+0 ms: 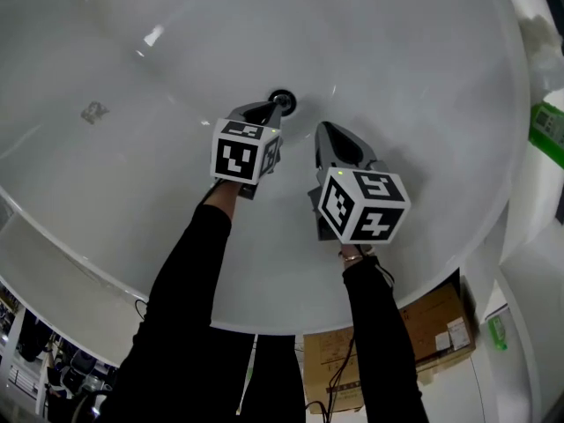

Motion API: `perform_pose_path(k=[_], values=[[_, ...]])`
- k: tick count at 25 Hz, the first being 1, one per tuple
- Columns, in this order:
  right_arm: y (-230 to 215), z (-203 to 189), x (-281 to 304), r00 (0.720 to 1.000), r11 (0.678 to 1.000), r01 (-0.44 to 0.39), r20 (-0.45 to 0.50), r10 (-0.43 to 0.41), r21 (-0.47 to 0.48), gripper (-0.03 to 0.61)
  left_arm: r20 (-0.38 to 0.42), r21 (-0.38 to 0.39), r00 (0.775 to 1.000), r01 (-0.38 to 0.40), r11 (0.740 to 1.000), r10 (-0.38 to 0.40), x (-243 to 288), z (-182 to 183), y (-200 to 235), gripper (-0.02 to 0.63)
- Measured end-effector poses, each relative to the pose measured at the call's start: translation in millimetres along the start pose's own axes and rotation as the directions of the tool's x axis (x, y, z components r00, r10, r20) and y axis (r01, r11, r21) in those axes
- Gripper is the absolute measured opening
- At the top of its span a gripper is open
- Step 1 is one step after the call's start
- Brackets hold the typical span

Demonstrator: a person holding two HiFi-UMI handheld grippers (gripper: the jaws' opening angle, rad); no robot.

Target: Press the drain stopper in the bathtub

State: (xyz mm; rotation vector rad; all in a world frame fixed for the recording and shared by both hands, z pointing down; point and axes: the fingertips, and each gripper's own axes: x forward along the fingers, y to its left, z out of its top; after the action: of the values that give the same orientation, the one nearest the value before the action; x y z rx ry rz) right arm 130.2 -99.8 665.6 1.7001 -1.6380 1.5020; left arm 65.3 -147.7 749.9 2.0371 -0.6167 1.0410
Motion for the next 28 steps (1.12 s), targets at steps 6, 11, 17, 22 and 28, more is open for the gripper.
perform_pose_path(k=[6, 11, 17, 22, 28], values=[[-0.8, -6.2, 6.7, 1.000, 1.000, 0.003, -0.013, -0.003, -0.003, 0.002, -0.017, -0.001, 1.000, 0.004, 1.000, -0.004, 16.9, -7.8, 1.4, 0.008], [-4.5, -11.0, 13.5, 1.000, 0.999, 0.012, -0.022, -0.011, 0.041, 0.002, -0.031, -0.025, 1.000, -0.003, 1.000, 0.003, 26.8, -20.9, 8.5, 0.008], [-5.1, -18.9, 23.2, 0.998, 0.999, 0.024, -0.057, -0.022, 0.029, 0.002, -0.033, -0.059, 0.999, -0.003, 0.998, 0.001, 33.0, -29.8, 14.6, 0.008], [-5.8, -20.9, 28.4, 0.997, 1.000, 0.021, -0.068, -0.021, 0.010, 0.002, -0.051, -0.056, 0.999, -0.004, 0.998, 0.001, 42.6, -35.3, 16.4, 0.008], [-9.6, -22.2, 34.3, 0.997, 1.000, 0.019, -0.073, -0.018, 0.005, 0.002, -0.069, -0.063, 0.998, -0.011, 0.998, 0.006, 57.0, -40.2, 18.2, 0.008]])
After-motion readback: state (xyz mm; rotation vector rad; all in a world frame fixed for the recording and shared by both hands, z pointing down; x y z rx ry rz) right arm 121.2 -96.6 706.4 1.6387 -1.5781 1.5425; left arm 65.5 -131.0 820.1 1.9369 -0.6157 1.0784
